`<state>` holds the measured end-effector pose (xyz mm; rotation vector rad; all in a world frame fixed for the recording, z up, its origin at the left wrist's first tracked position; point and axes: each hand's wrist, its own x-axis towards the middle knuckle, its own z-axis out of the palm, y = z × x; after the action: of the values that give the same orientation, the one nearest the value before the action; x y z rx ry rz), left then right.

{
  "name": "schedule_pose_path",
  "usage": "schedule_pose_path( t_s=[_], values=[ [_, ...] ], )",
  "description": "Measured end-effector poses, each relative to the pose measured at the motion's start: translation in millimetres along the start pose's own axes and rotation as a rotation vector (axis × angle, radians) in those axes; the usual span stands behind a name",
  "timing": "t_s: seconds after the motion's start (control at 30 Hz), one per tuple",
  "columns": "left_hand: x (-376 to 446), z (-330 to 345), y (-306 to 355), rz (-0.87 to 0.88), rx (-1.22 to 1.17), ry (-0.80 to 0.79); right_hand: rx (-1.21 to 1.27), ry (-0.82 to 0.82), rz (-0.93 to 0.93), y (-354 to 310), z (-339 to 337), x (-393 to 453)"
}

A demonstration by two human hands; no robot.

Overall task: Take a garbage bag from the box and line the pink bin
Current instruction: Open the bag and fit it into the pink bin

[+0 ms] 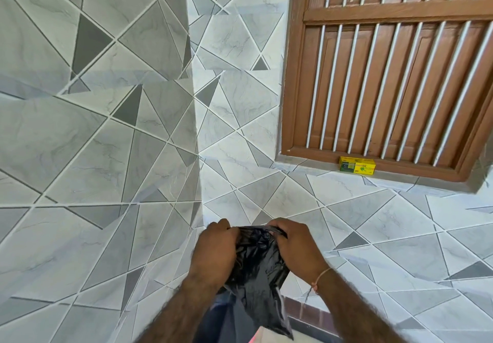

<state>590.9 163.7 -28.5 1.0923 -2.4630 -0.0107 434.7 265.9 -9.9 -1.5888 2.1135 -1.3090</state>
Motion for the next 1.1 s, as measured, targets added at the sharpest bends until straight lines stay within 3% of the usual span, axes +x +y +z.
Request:
schedule_pose_path(
  t_s=[0.27,0.33,0.43,0.53,0.67,0.73,0.8,0.87,0.97,1.03,1.1],
  values=[
    [-6,16,-15,-0.060,0.215,-0.211,-0.130,-0.054,-0.063,6,-13,-10],
    [-7,17,-24,-0.170,0.166,-0.230,-0.157,-0.051,-0.064,11,-19,-12],
    [-1,12,-30,-0.357,-0.041,-0.311,-0.253,-0.031,-0.059,19,-24,-16],
    [3,-1,-26,-0.541,-0.417,-0.329,-0.372,0.021,-0.066,33,-28,-20],
    [8,-3,-21,-0.847,-0.871,-0.110,-0.608,-0.032,-0.103,49,-27,-22],
    [11,-3,-19,-0.888,-1.074,-0.078,-0.719,-0.071,-0.087,55,-24,-21],
    [12,-4,-19,-0.813,-1.125,-0.053,-0.788,-0.102,0.004,58,-25,-22],
    [12,-5,-20,-0.622,-0.915,0.004,-0.797,-0.159,0.139,62,-29,-25],
    [13,-10,-20,-0.484,-0.773,0.074,-0.688,-0.319,0.275,57,-39,-30],
    [14,-13,-20,-0.445,-0.746,0.067,-0.651,-0.400,0.265,44,-44,-30],
    [14,-15,-15,-0.349,-0.747,0.010,-0.612,-0.293,0.135,29,-49,-26]
  ],
)
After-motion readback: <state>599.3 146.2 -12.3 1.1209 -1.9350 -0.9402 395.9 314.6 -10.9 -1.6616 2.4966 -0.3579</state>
